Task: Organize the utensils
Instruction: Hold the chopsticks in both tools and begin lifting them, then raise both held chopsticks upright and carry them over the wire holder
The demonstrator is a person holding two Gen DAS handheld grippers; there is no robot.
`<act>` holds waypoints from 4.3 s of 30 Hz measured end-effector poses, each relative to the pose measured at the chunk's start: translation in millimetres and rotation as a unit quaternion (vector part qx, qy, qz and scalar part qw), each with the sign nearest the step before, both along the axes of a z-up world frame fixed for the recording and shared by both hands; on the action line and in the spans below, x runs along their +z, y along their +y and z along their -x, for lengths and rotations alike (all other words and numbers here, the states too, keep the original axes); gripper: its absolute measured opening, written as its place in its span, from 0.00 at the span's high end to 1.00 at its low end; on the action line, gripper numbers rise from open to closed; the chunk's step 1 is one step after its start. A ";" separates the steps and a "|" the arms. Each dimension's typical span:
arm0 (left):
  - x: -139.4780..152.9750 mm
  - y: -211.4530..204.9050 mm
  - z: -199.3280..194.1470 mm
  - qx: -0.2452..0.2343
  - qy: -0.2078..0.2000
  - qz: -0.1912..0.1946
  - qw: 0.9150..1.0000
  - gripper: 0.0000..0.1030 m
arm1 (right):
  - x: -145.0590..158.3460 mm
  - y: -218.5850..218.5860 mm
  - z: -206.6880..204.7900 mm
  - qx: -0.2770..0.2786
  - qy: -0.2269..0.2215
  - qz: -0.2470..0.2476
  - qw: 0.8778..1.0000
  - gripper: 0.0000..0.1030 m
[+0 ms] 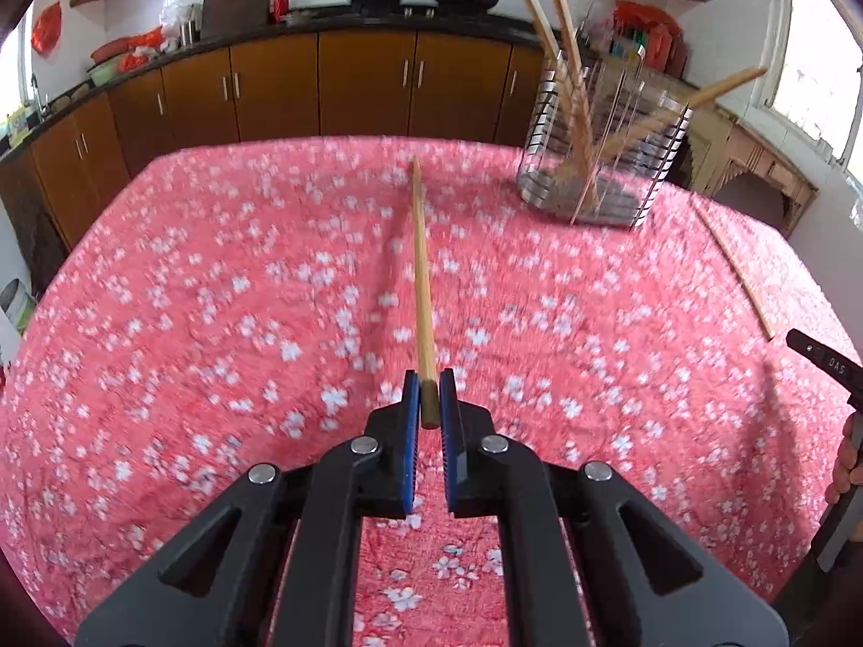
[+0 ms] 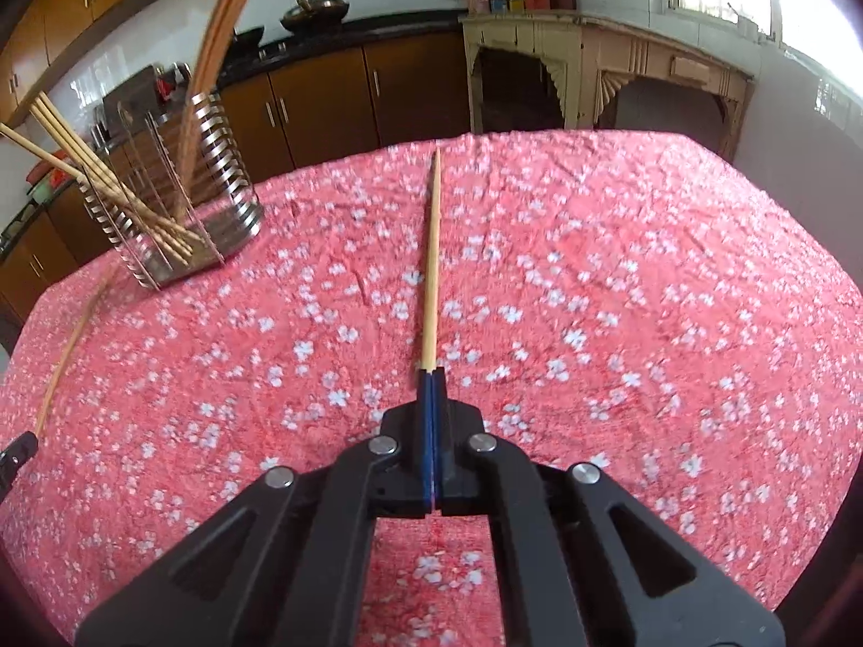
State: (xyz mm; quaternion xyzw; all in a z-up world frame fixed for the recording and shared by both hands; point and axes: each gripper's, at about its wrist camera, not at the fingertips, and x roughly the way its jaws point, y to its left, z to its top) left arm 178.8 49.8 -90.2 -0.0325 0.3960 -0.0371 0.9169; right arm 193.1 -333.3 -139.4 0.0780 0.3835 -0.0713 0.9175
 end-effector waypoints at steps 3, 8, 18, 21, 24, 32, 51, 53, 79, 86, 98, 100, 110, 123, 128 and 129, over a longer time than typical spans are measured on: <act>6.3 -1.2 1.6 -0.002 -0.011 -0.008 1.000 0.93 | -2.5 -0.4 -4.8 0.008 0.006 0.001 1.000 0.97; -2.8 -3.9 -1.4 -0.002 0.004 -0.002 1.000 0.93 | -9.7 -3.4 -23.5 -0.001 0.017 -0.022 1.000 0.73; -10.8 -10.1 -5.3 -0.003 0.013 0.000 1.000 0.93 | -18.2 4.0 -38.5 0.000 0.043 0.013 0.999 0.92; -8.8 -11.4 -3.6 -0.004 0.009 0.002 1.000 0.93 | -13.9 -1.2 -30.7 -0.005 0.032 0.001 0.999 0.93; -2.3 -11.3 -0.3 -0.005 -0.005 0.001 1.000 0.93 | -0.8 0.1 -17.9 -0.002 0.001 0.021 1.000 0.93; 31.6 -7.8 18.2 -0.003 -0.080 0.004 0.997 0.93 | 52.6 0.0 17.9 0.001 -0.102 0.054 0.993 0.93; 92.9 -3.6 40.1 0.022 -0.225 0.014 0.974 0.94 | 116.3 7.7 44.0 0.018 -0.215 0.054 0.975 0.93; 98.5 -3.3 40.5 0.025 -0.236 0.016 0.971 0.94 | 121.3 10.1 45.1 0.020 -0.222 0.055 0.973 0.93; 156.9 -14.9 42.5 0.019 -0.315 0.014 0.949 0.94 | 179.5 22.1 50.3 0.057 -0.284 0.020 0.957 0.93; 160.4 -17.8 41.5 0.015 -0.317 0.016 0.948 0.94 | 183.0 23.9 50.9 0.071 -0.285 0.007 0.956 0.93; 164.3 -23.2 41.6 0.006 -0.322 0.014 0.947 0.94 | 192.1 30.5 54.7 0.089 -0.292 -0.004 0.952 0.93; 165.4 -24.1 41.6 0.004 -0.323 0.014 0.946 0.94 | 193.6 31.8 54.7 0.092 -0.294 -0.004 0.951 0.93; 179.8 -27.0 38.5 -0.004 -0.329 0.021 0.944 0.94 | 214.4 38.1 58.2 0.114 -0.311 -0.010 0.944 0.93; 249.0 -50.8 17.7 -0.021 -0.368 0.033 0.929 0.94 | 280.8 42.7 40.3 0.134 -0.349 -0.027 0.927 0.93; 272.0 -61.2 -1.5 -0.010 -0.377 0.046 0.925 0.94 | 301.8 47.2 16.0 0.134 -0.357 -0.040 0.924 0.93; 277.9 -64.1 -7.2 -0.005 -0.383 0.046 0.923 0.94 | 304.6 48.6 11.5 0.134 -0.358 -0.040 0.923 0.93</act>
